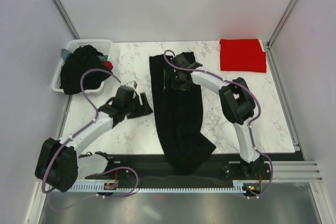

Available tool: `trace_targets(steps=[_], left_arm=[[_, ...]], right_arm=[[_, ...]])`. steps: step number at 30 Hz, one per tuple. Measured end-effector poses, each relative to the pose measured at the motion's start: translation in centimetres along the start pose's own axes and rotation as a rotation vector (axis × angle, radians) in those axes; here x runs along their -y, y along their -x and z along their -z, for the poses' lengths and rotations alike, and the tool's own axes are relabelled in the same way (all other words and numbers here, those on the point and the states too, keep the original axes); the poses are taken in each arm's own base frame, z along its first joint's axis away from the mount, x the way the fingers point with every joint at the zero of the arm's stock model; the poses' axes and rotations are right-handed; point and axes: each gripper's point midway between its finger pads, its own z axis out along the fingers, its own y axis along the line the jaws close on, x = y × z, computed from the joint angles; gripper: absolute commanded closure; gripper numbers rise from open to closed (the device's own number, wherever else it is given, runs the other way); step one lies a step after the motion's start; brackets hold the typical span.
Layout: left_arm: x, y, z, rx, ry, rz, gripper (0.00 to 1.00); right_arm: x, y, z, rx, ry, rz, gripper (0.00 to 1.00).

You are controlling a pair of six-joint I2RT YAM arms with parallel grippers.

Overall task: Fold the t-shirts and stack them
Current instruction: Fold the tshirt

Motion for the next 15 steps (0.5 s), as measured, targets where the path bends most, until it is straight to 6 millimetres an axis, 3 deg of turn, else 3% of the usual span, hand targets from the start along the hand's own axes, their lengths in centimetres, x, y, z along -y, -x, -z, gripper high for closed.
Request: trace_targets(steps=[2,3,5,11,15], left_arm=[[-1.4,-5.3,-0.8,-0.088,-0.025,0.005,0.24],[-1.7,-6.8,-0.9,-0.109,-0.036,0.000,0.24],[-1.7,-8.4,-0.9,-0.120,-0.064,-0.013,0.25],[0.6,-6.8,-1.5,0.053,-0.224,-0.031,0.25],[0.4,-7.5,-2.3,0.083,-0.261,-0.012,0.25]], right_arm=[[1.4,1.1,-2.7,-0.017,-0.017,-0.013,0.05],[1.4,1.7,-3.1,-0.028,-0.006,-0.025,0.05],[1.4,4.8,-3.9,0.026,0.014,-0.036,0.05],[3.7,13.0,-7.1,0.173,0.063,-0.143,0.05],[5.2,17.7,-8.2,0.285,0.106,-0.254,0.06]])
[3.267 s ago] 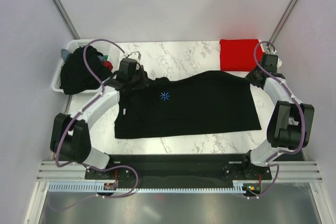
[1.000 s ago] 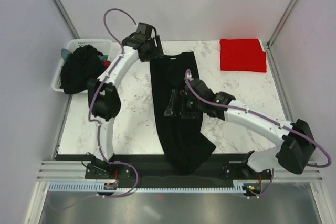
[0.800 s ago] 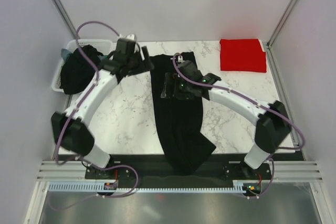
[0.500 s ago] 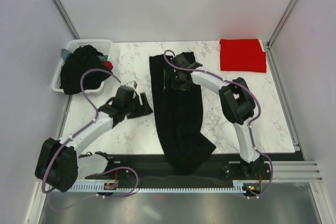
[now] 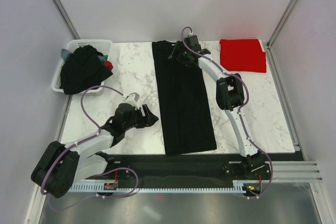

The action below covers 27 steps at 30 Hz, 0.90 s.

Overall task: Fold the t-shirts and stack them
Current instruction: Fold the tshirt

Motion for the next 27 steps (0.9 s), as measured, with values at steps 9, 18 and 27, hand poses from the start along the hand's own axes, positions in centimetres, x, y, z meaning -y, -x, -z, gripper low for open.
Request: trace_targets(steps=[9,18,27], left_arm=[[1.5,1.4,-0.7,0.056,-0.070,0.003,0.27],[3.2,1.3,0.7,0.019,-0.027,0.018,0.29],[6.2,-1.5,2.8,-0.081,-0.024,0.117,0.33]], right_arm=[[1.2,3.9,-0.7,0.113,0.051,-0.108,0.02],[0.1,2.8,5.6,0.027,0.036,-0.043,0.02],[2.5,-0.9,24.2,0.081,-0.122,0.010,0.05]])
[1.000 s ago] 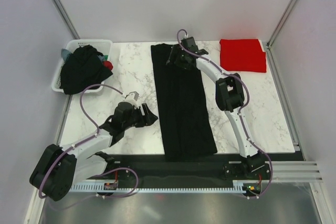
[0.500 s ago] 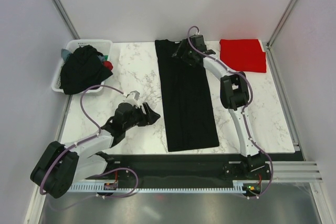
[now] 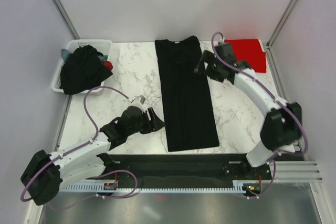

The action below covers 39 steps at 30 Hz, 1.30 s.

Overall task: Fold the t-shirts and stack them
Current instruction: Fold the tshirt

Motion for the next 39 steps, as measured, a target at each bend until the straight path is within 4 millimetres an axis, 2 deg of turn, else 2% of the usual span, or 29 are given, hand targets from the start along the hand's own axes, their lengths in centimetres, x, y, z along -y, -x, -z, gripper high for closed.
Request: trace_targets(steps=[2,4,6,8,9,12,14,15,19,24,27,29,32,36,39], left_arm=[[0.2,-1.6,0.0,-0.039,0.008,0.016,0.33],[0.1,-3.5,-0.1,-0.089,0.023,0.024,0.34],[-0.2,-5.3,-0.5,-0.137,0.056,0.023,0.35],[-0.6,-7.2,-0.7,-0.183,0.089,0.020,0.37],[-0.8,-7.8,-0.7,-0.200,0.102,0.019,0.41],[-1.3,-9.7,-0.7,-0.246,0.142,0.021,0.44],[-1.5,-10.3,-0.7,-0.256,0.159,0.029,0.44],[-1.4,-10.4,-0.8,-0.255,0.158,0.034,0.45],[-1.3,-10.6,-0.8,-0.249,0.168,0.058,0.45],[-0.8,-10.9,-1.2,-0.251,0.166,0.070,0.46],[-0.6,-11.0,-1.4,-0.254,0.167,0.072,0.48],[-0.5,-11.0,-1.6,-0.255,0.170,0.074,0.50],[-0.4,-11.1,-1.9,-0.259,0.177,0.075,0.57],[-0.3,-11.2,-2.4,-0.260,0.182,0.076,0.67],[-0.2,-11.3,-2.7,-0.263,0.186,0.075,0.73]], right_arm=[[3.5,-3.8,2.8,-0.023,-0.058,-0.001,0.07],[7.7,-8.5,4.7,-0.092,-0.144,-0.005,0.09],[11.2,-13.0,6.0,-0.164,-0.212,-0.011,0.14],[13.8,-16.4,7.3,-0.218,-0.255,-0.025,0.18],[14.4,-17.4,7.8,-0.233,-0.263,-0.031,0.26],[15.6,-19.9,8.8,-0.255,-0.261,-0.048,0.36],[15.8,-21.1,8.9,-0.275,-0.247,-0.054,0.38],[15.9,-21.9,8.9,-0.293,-0.245,-0.053,0.42],[16.5,-25.2,8.8,-0.366,-0.242,-0.046,0.44],[15.6,-27.4,9.1,-0.401,-0.209,-0.006,0.45],[15.2,-27.9,9.1,-0.395,-0.191,0.000,0.54],[15.2,-28.1,9.2,-0.389,-0.185,-0.007,0.55],[15.3,-28.3,9.4,-0.377,-0.175,-0.019,0.60],[16.0,-28.7,10.0,-0.372,-0.187,-0.020,0.75],[16.4,-28.8,10.3,-0.370,-0.198,-0.024,0.82]])
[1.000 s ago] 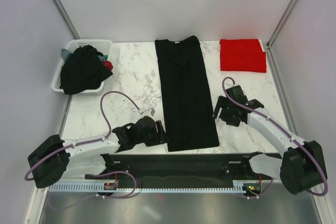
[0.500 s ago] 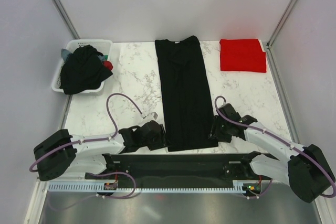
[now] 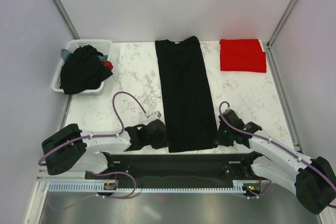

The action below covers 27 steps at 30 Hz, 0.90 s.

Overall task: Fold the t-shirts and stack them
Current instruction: Fold the tshirt

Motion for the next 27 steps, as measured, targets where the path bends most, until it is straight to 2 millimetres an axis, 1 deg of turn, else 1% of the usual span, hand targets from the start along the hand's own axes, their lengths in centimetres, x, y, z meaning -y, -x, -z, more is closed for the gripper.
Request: trace_targets(steps=[1,2,4,5,8,11,13,18,20,22,25,27], left_arm=[[0.0,0.0,-0.1,-0.002,0.002,-0.001,0.75],[0.1,0.0,-0.2,-0.002,0.001,-0.001,0.79],[0.2,0.0,-0.5,-0.002,0.002,-0.001,0.87],[0.3,0.0,-0.5,-0.002,0.003,-0.001,0.93],[0.3,0.0,-0.6,-0.002,0.005,-0.002,0.98],[0.0,-0.1,0.0,-0.005,0.018,-0.005,0.98],[-0.2,0.0,1.1,-0.003,0.024,-0.009,0.98],[0.7,0.2,5.0,0.025,-0.074,-0.003,0.98],[0.4,0.1,6.3,0.032,-0.104,0.010,0.98],[-0.2,0.0,7.1,0.035,-0.108,0.017,0.98],[-0.8,0.2,7.7,0.046,-0.087,0.015,0.98],[-1.4,0.7,7.9,0.064,-0.034,0.006,0.98]], right_arm=[[0.1,-0.1,0.0,0.000,-0.001,-0.001,0.84],[0.1,-0.1,0.0,0.000,-0.001,-0.003,0.88],[0.1,-0.1,-0.1,0.000,0.000,-0.006,0.99],[0.1,-0.1,-0.1,0.000,0.001,-0.007,1.00],[-0.1,-0.2,-0.1,-0.003,0.008,-0.011,1.00],[-0.3,-0.4,0.1,-0.010,0.022,-0.007,1.00],[-0.5,-0.8,0.5,-0.019,0.036,0.004,1.00],[-1.8,-2.7,2.1,-0.049,0.110,0.025,1.00],[-2.2,-3.4,2.9,-0.062,0.136,0.027,1.00],[-2.8,-3.8,3.7,-0.068,0.158,0.029,1.00],[-4.0,-3.5,4.8,-0.068,0.176,0.032,1.00],[-5.2,-2.2,5.7,-0.044,0.167,0.035,1.00]])
